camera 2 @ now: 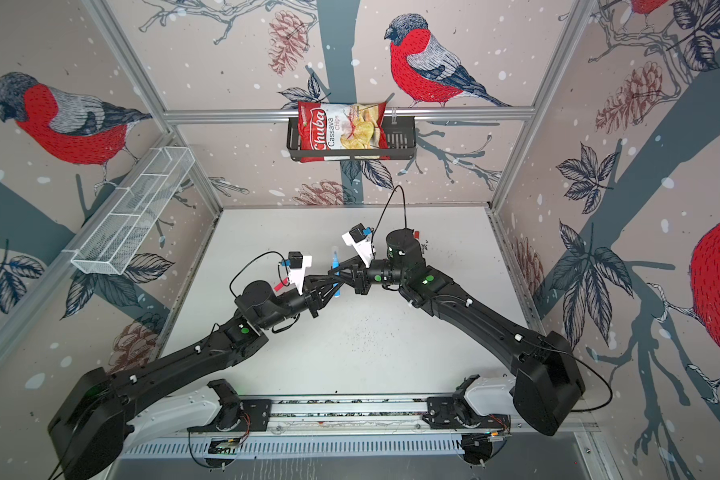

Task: Insert the pens into the pen caps
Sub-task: 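Open the left gripper while the right gripper carries the blue marker toward the highlighters, then lower the capped blue marker beside the highlighters and open the right gripper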

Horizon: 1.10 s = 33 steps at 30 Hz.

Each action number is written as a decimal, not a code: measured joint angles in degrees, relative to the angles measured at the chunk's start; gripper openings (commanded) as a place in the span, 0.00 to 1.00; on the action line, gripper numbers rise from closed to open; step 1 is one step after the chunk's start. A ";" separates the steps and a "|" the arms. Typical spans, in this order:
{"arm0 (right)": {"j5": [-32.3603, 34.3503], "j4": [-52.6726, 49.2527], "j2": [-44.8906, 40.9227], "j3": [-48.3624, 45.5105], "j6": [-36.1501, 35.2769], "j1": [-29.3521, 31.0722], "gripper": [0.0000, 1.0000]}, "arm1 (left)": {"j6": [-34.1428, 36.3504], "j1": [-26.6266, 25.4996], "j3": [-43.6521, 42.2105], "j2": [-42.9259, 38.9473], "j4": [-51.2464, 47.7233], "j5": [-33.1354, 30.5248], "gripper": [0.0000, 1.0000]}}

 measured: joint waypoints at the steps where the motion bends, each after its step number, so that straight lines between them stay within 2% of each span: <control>1: 0.20 -0.55 0.15 0.33 0.00 0.00 0.00 | 0.09 -0.07 0.00 -0.02 -0.15 -0.33 0.35; 2: 0.61 -1.18 0.24 0.70 0.04 -0.02 0.00 | 0.35 -0.13 0.00 -0.09 -0.33 -0.46 0.48; 4: 3.15 -2.29 0.37 1.75 0.07 -0.31 0.00 | 1.29 -0.20 -0.02 -0.35 -1.55 -2.14 0.63; 6: 6.16 -2.95 0.66 2.73 0.04 -1.38 0.01 | 1.51 -0.24 -0.02 -0.57 -3.43 -4.52 0.66; 12: 16.68 -9.86 7.32 9.35 0.07 -8.66 0.06 | 2.54 -0.22 -0.90 -1.88 -11.65 -14.23 0.69; 16: 23.52 -17.55 17.38 17.46 0.24 -14.21 0.08 | 2.34 -0.22 -4.17 -5.11 -14.91 -17.66 0.69; 23: 33.07 -31.26 36.74 32.65 0.07 -16.09 0.05 | 0.94 -0.26 -7.54 -10.23 -17.44 -20.76 0.69; 33: 37.79 -37.62 49.13 41.66 1.73 -19.45 0.07 | 0.85 -0.28 -7.72 -12.66 -19.85 -22.71 0.69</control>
